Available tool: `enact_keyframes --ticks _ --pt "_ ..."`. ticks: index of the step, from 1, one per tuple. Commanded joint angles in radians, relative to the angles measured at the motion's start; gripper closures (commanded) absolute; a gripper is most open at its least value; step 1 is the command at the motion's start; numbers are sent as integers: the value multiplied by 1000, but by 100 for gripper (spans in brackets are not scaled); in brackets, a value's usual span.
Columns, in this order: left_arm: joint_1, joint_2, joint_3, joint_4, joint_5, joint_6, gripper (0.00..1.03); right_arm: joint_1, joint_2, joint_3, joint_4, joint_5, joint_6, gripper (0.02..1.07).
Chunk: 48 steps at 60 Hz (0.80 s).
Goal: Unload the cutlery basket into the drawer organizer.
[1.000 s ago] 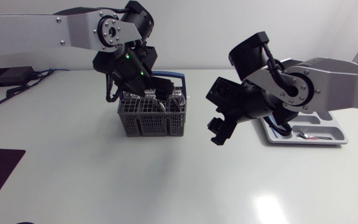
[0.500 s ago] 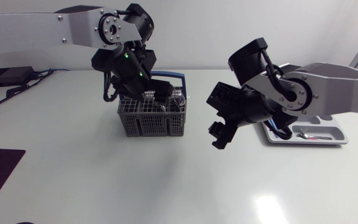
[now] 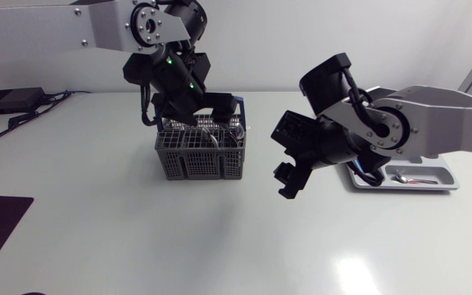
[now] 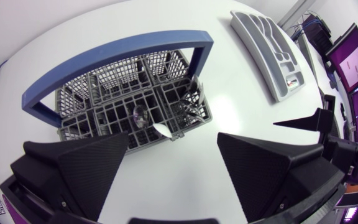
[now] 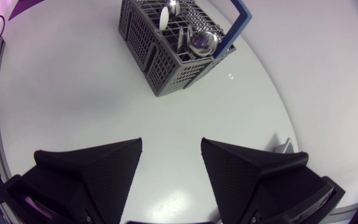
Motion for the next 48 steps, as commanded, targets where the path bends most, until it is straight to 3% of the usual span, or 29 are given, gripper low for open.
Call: enact_keyframes --ticks 1,13,25,48 --pt "-10 38 5 -1 4 -64 4 8 -11 -29 3 13 3 37" --pt "1 64 -2 -10 -4 -209 4 10 -17 -36 4 13 3 37" --pt "-14 68 -18 37 -96 -272 3 10 -20 -48 12 13 3 37" --pt "-39 113 13 8 -79 -436 8 10 -27 -66 22 11 0 37"
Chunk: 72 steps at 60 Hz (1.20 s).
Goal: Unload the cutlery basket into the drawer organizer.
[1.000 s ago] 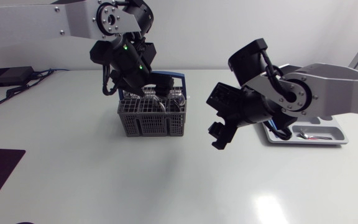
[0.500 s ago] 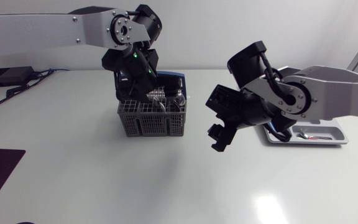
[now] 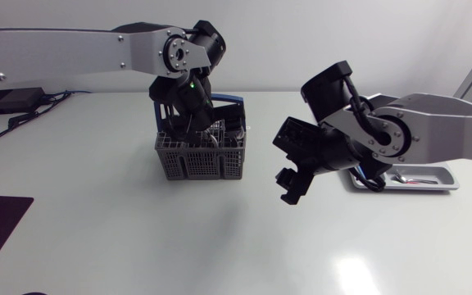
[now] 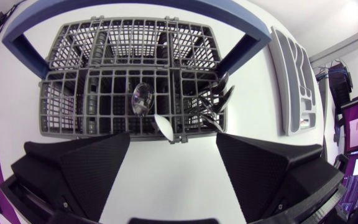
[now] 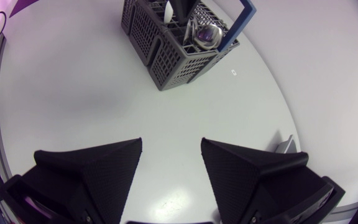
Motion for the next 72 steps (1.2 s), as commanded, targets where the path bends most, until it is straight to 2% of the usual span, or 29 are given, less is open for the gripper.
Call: enact_keyframes --ticks 1,14,30,35,46,51,69,72 --pt "-3 19 18 -13 0 -70 9 10 -15 -27 13 11 0 37" --pt "-2 11 27 -15 0 -118 21 7 -20 -41 20 11 -1 37" --pt "5 -29 28 -23 37 -159 23 5 -18 -47 34 13 -7 37" --pt "8 -43 28 -23 46 -171 31 5 -18 -46 34 13 -9 37" --pt "11 -61 27 -24 48 -211 32 5 -18 -49 34 13 -7 37" --pt "20 -63 27 -24 48 -225 44 5 -18 -49 34 13 -9 37" --pt "25 -49 27 -26 48 -253 46 5 -17 -55 37 11 -7 37" --pt "25 -46 25 -27 48 -262 55 7 -17 -55 37 11 -7 37"
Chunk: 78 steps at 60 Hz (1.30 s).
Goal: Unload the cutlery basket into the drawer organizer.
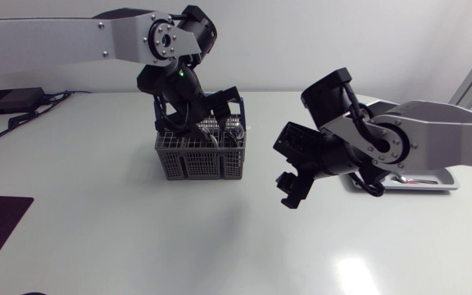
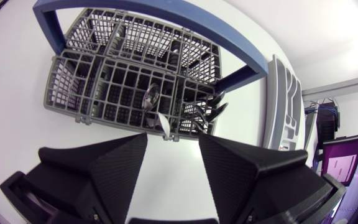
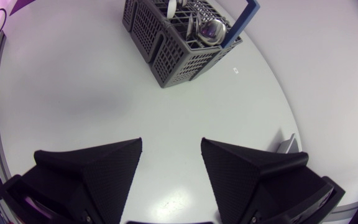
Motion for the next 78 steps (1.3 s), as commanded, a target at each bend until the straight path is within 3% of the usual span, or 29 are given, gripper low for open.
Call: enact_keyframes --ticks 1,14,64,78 --pt "5 -2 20 -12 6 -50 57 7 -14 -24 10 11 -7 37" --pt "12 6 20 -14 5 -70 71 6 -14 -29 12 11 -5 37" --pt "12 87 46 -20 5 -105 72 6 -13 -41 25 8 -5 37" --pt "11 118 116 -75 3 -113 72 4 -13 -47 32 6 -5 37"
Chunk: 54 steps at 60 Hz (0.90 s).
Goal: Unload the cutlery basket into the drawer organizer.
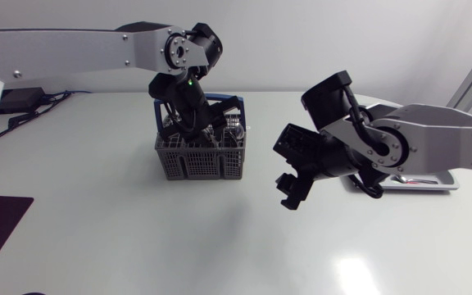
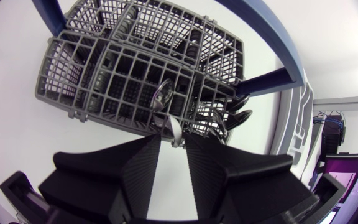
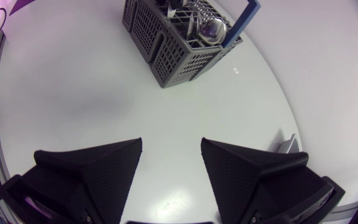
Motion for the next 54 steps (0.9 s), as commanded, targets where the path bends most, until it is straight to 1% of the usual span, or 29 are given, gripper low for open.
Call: enact_keyframes --ticks 1,22,42,48,51,54 --pt "3 26 60 -26 4 -35 72 4 -13 -32 9 7 -7 37" --pt "-9 53 92 -49 4 -33 72 1 -19 -38 9 5 -7 37" --pt "4 53 87 -105 4 -33 72 1 -18 -34 11 5 -8 37" --pt "6 52 87 -109 4 -33 72 1 -18 -31 11 5 -10 37" --pt "7 50 87 -109 4 -32 76 1 -16 -29 11 5 -10 37" --pt "7 52 89 -109 2 -30 77 3 -14 -29 11 5 -11 37"
